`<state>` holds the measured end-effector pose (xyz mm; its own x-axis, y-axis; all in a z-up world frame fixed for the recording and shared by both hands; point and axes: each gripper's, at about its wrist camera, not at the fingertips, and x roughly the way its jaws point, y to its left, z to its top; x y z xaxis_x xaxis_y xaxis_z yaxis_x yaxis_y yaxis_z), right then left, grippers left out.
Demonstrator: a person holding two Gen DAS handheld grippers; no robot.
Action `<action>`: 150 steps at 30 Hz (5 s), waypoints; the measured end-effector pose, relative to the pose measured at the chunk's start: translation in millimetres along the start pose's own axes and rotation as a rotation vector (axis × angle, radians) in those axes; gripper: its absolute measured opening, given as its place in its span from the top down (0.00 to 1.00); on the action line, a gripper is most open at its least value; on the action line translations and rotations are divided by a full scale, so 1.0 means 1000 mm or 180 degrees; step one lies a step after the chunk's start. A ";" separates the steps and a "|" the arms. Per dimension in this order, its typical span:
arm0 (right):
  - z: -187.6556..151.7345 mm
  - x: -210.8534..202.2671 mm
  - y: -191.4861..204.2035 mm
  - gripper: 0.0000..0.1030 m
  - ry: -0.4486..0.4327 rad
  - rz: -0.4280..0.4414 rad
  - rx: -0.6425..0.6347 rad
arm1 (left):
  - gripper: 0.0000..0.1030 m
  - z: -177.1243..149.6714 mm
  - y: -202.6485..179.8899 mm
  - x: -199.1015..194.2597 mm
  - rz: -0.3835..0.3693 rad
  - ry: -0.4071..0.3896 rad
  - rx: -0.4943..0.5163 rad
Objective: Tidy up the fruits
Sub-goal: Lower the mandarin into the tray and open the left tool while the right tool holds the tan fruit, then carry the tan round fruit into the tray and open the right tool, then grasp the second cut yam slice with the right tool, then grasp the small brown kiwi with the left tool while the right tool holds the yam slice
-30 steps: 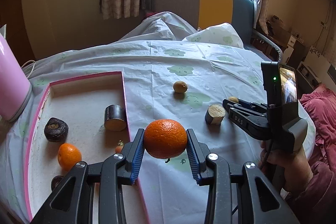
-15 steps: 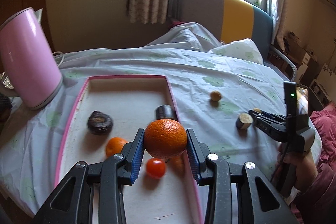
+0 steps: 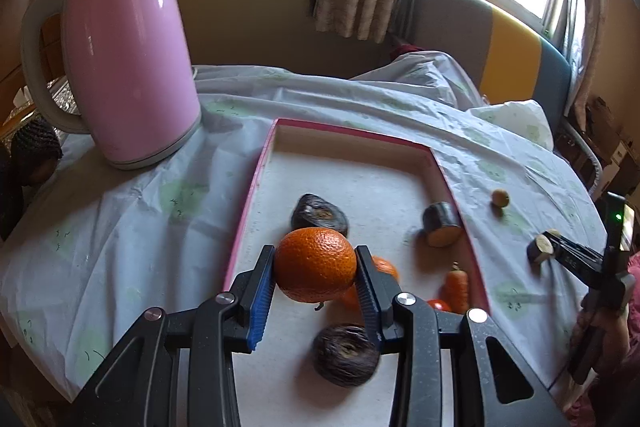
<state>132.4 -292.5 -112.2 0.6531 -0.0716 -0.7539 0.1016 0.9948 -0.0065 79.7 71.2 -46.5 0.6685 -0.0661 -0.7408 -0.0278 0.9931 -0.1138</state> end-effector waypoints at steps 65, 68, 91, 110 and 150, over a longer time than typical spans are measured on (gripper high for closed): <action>-0.008 -0.069 0.211 0.72 0.0018 0.1599 -0.0913 | 0.52 -0.028 -0.022 -0.026 -0.0005 -0.0086 0.0118; -0.011 -0.067 0.211 0.72 0.0053 0.1597 -0.0890 | 0.52 -0.028 -0.023 -0.025 -0.0007 -0.0071 0.0119; -0.024 -0.079 0.074 0.47 -0.0209 0.0735 0.0091 | 0.52 -0.029 -0.042 -0.025 -0.0123 -0.0062 0.0251; -0.012 -0.023 0.043 0.68 0.0112 0.0212 -0.0084 | 0.52 -0.016 -0.093 -0.018 -0.0338 -0.0005 0.0497; -0.031 -0.024 -0.019 0.67 -0.0110 -0.0029 0.0251 | 0.54 0.040 -0.223 0.088 -0.0772 0.0616 0.0646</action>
<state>92.0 -307.4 -114.5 0.6773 -0.0844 -0.7309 0.1654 0.9854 0.0395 174.3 -151.8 -59.6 0.4840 -0.2998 -0.8221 0.2753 0.9439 -0.1822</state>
